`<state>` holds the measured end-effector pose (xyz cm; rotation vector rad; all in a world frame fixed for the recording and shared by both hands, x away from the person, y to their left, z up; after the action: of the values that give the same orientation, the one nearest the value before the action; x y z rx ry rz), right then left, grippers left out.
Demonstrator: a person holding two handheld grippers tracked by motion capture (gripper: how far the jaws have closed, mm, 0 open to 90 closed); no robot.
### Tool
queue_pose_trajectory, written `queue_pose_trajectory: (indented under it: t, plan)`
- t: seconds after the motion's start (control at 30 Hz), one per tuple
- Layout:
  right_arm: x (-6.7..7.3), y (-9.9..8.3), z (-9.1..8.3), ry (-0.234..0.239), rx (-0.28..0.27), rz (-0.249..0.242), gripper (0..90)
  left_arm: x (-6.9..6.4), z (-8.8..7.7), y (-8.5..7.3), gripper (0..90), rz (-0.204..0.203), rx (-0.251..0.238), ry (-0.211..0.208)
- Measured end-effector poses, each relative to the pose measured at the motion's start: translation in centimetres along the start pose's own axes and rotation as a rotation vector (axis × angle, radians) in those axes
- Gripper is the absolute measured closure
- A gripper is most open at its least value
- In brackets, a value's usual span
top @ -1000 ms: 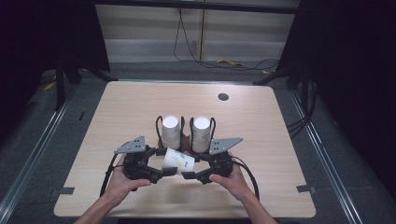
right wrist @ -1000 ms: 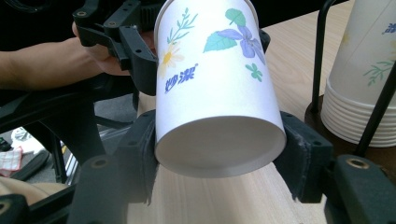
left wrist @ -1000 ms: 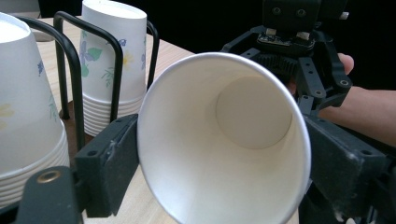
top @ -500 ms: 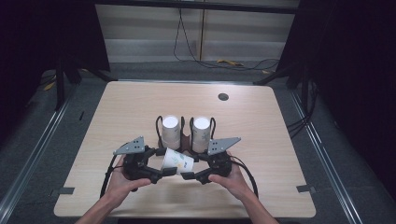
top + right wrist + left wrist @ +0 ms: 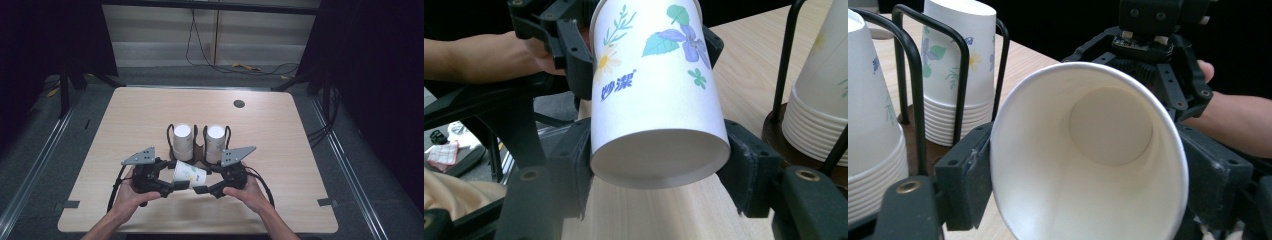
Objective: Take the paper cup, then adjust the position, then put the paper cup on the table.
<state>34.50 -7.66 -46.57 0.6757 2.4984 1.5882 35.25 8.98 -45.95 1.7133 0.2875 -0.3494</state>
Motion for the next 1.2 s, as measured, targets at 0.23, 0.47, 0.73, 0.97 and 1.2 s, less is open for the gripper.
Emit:
queue_pose_trajectory:
  t: [0.23,0.47,0.73,0.97,1.2]
  plan:
    - [-0.01,-0.17,0.05,0.013,0.012,0.001,36.6,-0.03,0.0,-0.05,20.0,-0.014,0.0,-0.004]
    - [0.18,0.0,-0.15,0.006,-0.002,0.0,36.7,-0.09,0.37,-0.09,17.7,-0.012,-0.007,-0.013]
    - [-0.01,-0.06,-0.06,-0.008,0.009,0.015,29.8,-0.39,0.13,0.15,27.1,0.001,-0.019,-0.038]
    - [0.08,-0.05,0.0,-0.017,0.013,0.016,25.5,-0.54,0.14,0.16,28.2,0.008,-0.015,-0.032]
    - [-0.09,-0.3,0.02,-0.05,0.032,0.027,16.4,-0.38,-0.23,0.22,27.3,0.02,-0.007,0.006]
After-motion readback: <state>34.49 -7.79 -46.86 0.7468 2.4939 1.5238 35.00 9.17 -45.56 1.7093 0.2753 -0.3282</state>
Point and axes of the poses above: each handheld gripper's, and its own axes: z roughly forward along the jaws, y roughly out of its top, x roughly to its left, the point moved 6 cm from there along z, roughly forward along the jaws, and after that the axes turned 14 degrees about -y, right-handed, at the moved point
